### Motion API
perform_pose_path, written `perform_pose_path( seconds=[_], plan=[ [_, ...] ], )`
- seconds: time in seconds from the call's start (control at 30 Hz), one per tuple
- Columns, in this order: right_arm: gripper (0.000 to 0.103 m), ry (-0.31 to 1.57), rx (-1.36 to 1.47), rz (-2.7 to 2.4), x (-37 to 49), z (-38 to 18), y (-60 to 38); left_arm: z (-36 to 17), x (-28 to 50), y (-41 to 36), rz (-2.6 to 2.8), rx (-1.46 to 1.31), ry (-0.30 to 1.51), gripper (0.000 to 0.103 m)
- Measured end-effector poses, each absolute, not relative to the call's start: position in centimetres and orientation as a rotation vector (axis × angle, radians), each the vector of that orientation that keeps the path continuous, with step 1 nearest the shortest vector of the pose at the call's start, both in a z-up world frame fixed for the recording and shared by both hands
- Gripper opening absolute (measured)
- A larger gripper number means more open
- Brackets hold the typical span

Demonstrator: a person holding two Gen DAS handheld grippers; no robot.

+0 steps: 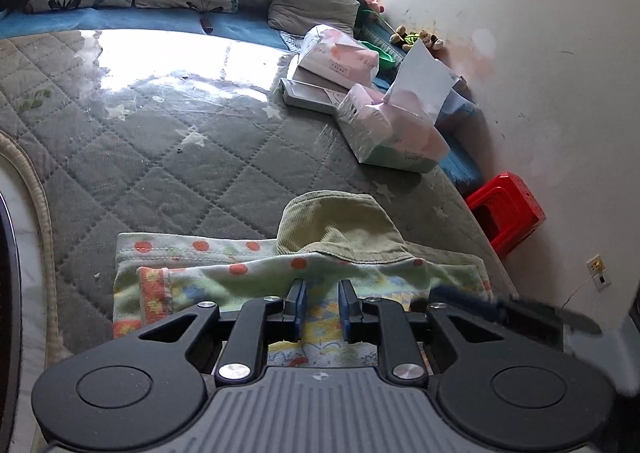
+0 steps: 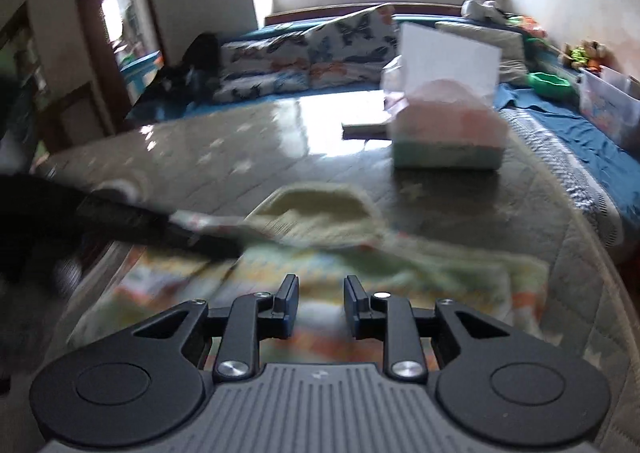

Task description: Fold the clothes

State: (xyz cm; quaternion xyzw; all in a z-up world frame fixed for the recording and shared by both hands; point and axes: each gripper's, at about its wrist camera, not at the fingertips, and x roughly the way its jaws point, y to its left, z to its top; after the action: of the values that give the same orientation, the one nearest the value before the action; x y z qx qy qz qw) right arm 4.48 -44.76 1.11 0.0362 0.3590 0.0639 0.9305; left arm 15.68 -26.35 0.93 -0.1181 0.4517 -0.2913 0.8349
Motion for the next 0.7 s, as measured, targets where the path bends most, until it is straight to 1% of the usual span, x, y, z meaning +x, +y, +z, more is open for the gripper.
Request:
perform_pose_path(
  seconds=[0.07, 0.13, 0.17, 0.4, 0.57, 0.7],
  plan=[
    [0.024, 0.737, 0.054, 0.151, 3.7, 1.3, -44.2, 1.0, 15.5, -26.3, -0.609, -0.254, 0.953, 0.019],
    [0.029, 0.728, 0.037, 0.165, 2.1, 1.6, -43.8, 1.3, 14.9, -26.0, -0.613, -0.254, 0.947, 0.020],
    [0.029, 0.729, 0.037, 0.170, 1.5, 1.7, -43.7, 1.5, 14.5, -25.9, -0.620, -0.252, 0.941, 0.020],
    [0.029, 0.725, -0.001, 0.155, -3.3, 1.4, -43.0, 2.1, 9.4, -24.8, -0.673, -0.197, 0.908, 0.020],
    [0.029, 0.692, 0.057, 0.123, -5.0, 1.9, -44.0, 1.6, 6.1, -23.2, -0.644, -0.170, 0.881, 0.020],
    [0.029, 0.693, 0.101, 0.083, -5.3, 1.3, -45.4, 1.4, 4.7, -22.3, -0.615, -0.159, 0.856, 0.021]
  ],
)
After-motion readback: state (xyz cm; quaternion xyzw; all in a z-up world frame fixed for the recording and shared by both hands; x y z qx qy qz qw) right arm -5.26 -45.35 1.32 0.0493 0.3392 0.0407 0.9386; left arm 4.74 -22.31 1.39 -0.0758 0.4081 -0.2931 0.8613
